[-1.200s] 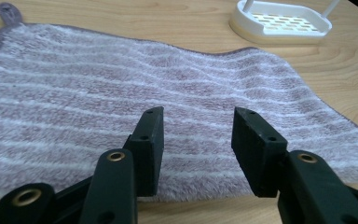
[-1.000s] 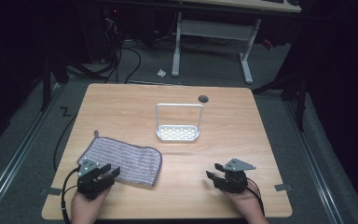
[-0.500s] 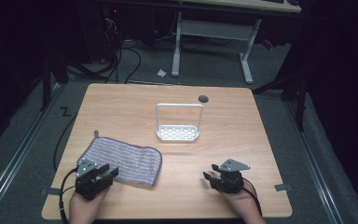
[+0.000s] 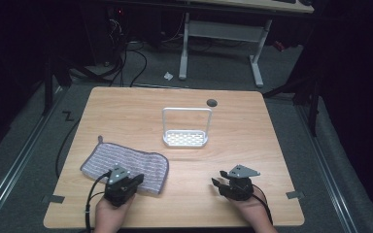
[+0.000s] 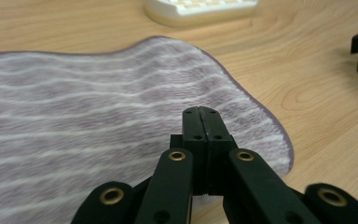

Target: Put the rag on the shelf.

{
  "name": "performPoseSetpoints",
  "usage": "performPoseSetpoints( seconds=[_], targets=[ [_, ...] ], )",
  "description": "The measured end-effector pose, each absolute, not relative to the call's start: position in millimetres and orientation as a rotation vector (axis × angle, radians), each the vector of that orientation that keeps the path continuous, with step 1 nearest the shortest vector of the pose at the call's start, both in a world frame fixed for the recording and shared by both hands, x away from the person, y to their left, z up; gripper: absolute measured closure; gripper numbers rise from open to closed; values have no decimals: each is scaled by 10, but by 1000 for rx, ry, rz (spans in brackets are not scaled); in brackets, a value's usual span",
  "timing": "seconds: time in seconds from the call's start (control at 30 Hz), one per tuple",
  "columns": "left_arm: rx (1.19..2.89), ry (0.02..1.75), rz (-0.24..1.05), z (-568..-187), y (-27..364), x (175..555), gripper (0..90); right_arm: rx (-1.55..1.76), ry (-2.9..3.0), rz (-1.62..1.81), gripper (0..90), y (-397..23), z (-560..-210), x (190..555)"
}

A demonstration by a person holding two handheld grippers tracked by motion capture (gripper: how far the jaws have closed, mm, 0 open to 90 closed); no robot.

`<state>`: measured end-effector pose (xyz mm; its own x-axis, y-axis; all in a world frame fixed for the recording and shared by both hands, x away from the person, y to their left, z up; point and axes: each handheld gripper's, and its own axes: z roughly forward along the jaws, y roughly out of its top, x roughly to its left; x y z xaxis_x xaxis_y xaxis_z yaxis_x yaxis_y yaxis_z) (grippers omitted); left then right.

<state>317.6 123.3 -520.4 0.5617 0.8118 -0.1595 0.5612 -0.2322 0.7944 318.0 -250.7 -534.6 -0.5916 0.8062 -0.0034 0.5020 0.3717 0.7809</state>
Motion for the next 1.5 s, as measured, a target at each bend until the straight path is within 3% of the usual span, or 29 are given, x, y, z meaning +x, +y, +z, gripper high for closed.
performPoseSetpoints(
  seconds=[0.13, 0.3, 0.67, 0.7, 0.77, 0.9, 1.23, 1.5],
  targets=[
    [2019, 1130, 328, -5361, 1049, 3232, 900, 1122, 2256, 1076, 550, -2488, -5342, 3164],
    [2022, 1087, 304, -5376, 975, 3182, 900, 1123, 2254, 1084, 569, -2490, -5339, 3160],
    [2106, 866, 228, -5397, 604, 2942, 900, 1051, 2276, 1146, 641, -2294, -5270, 3078],
    [2106, 866, 228, -5397, 604, 2942, 899, 1051, 2276, 1146, 641, -2294, -5270, 3078],
    [2094, 838, 247, -5376, 608, 2905, 863, 1044, 2307, 1185, 752, -2154, -5226, 3083],
    [2049, 853, 246, -5322, 722, 2919, 824, 977, 2328, 1180, 833, -1902, -5187, 3186],
    [2040, 929, 223, -5339, 987, 2944, 825, 857, 2438, 1051, 873, -1223, -5276, 3609],
    [2059, 928, 190, -5375, 982, 2950, 824, 856, 2470, 1066, 881, -1471, -5363, 3281]
  ],
)
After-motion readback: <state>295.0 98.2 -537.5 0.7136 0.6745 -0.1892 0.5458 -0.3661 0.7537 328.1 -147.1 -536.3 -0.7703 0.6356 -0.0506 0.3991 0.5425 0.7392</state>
